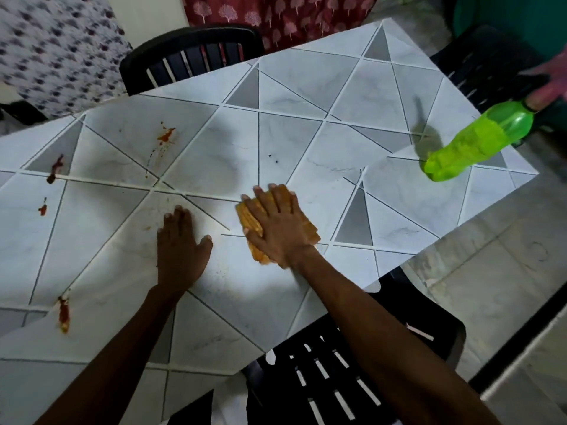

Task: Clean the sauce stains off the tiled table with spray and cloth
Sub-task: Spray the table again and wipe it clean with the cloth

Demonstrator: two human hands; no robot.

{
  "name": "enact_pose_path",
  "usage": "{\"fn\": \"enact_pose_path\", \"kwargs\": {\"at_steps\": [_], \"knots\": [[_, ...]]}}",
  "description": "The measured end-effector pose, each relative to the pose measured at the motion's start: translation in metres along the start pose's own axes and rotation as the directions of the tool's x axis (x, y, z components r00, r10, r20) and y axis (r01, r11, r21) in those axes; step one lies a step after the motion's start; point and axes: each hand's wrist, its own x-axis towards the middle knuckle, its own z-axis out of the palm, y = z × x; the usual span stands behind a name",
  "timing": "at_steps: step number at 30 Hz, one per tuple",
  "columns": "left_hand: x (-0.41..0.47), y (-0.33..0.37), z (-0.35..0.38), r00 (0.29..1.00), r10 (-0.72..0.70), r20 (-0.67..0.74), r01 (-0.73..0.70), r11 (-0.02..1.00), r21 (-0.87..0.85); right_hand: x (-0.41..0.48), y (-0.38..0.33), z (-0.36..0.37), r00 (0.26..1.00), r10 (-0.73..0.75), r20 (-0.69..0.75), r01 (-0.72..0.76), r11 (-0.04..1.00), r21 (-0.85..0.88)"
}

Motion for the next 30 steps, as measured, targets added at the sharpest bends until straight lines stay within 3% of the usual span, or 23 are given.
{"fn": "enact_pose_path", "kwargs": {"at_steps": [2, 4, 6, 9, 12, 15, 17, 18, 20, 22, 24, 27, 30], "knots": [[-0.001, 0.003, 0.001, 0.999, 0.024, -0.025, -0.025, 1.000, -0.016, 0.013, 0.028, -0.004, 0.999, -0.032, -0.007, 0.032, 0.999, 0.021], [-0.002, 0.004, 0.005, 0.998, 0.036, -0.048, -0.038, 0.999, -0.028, 0.008, 0.070, -0.008, 0.987, 0.160, -0.015, -0.158, 0.985, 0.074], [-0.002, 0.005, 0.009, 0.999, 0.018, -0.050, -0.018, 1.000, -0.014, -0.018, 0.109, -0.010, 0.929, 0.368, -0.030, -0.364, 0.928, 0.082], [0.000, 0.004, 0.012, 1.000, 0.006, -0.029, -0.006, 1.000, -0.009, -0.085, 0.119, -0.012, 0.879, 0.475, -0.040, -0.468, 0.876, 0.117], [0.001, 0.004, 0.010, 1.000, -0.004, -0.015, 0.003, 1.000, -0.010, -0.139, 0.057, -0.003, 0.908, 0.419, -0.014, -0.417, 0.905, 0.085], [0.001, 0.005, 0.009, 1.000, 0.003, -0.009, -0.003, 1.000, -0.005, -0.145, -0.013, 0.009, 0.989, 0.145, 0.042, -0.148, 0.984, 0.103], [0.002, 0.004, 0.009, 1.000, 0.008, -0.009, -0.008, 1.000, -0.003, -0.124, -0.016, 0.009, 0.997, -0.030, 0.064, 0.025, 0.997, 0.078], [0.002, 0.003, 0.009, 1.000, 0.016, -0.010, -0.016, 1.000, -0.004, -0.111, -0.003, 0.007, 0.997, -0.050, 0.051, 0.047, 0.997, 0.059], [0.000, 0.001, 0.010, 0.999, 0.029, -0.023, -0.029, 1.000, -0.010, -0.090, 0.042, 0.001, 0.996, 0.083, 0.022, -0.084, 0.995, 0.058], [-0.002, -0.001, 0.009, 0.999, 0.029, -0.019, -0.030, 0.999, -0.021, -0.088, 0.092, -0.007, 0.946, 0.322, 0.029, -0.323, 0.942, 0.089], [-0.002, 0.000, 0.006, 0.999, 0.039, -0.021, -0.040, 0.999, -0.027, -0.107, 0.116, -0.010, 0.891, 0.453, 0.024, -0.453, 0.886, 0.102], [-0.004, 0.003, 0.001, 0.999, 0.035, 0.000, -0.035, 0.999, -0.018, -0.144, 0.063, 0.002, 0.888, 0.460, -0.006, -0.458, 0.886, 0.070], [-0.004, 0.000, -0.006, 0.998, 0.050, 0.032, -0.051, 0.999, 0.018, -0.162, -0.053, 0.016, 0.959, 0.282, -0.005, -0.279, 0.953, 0.120]]}}
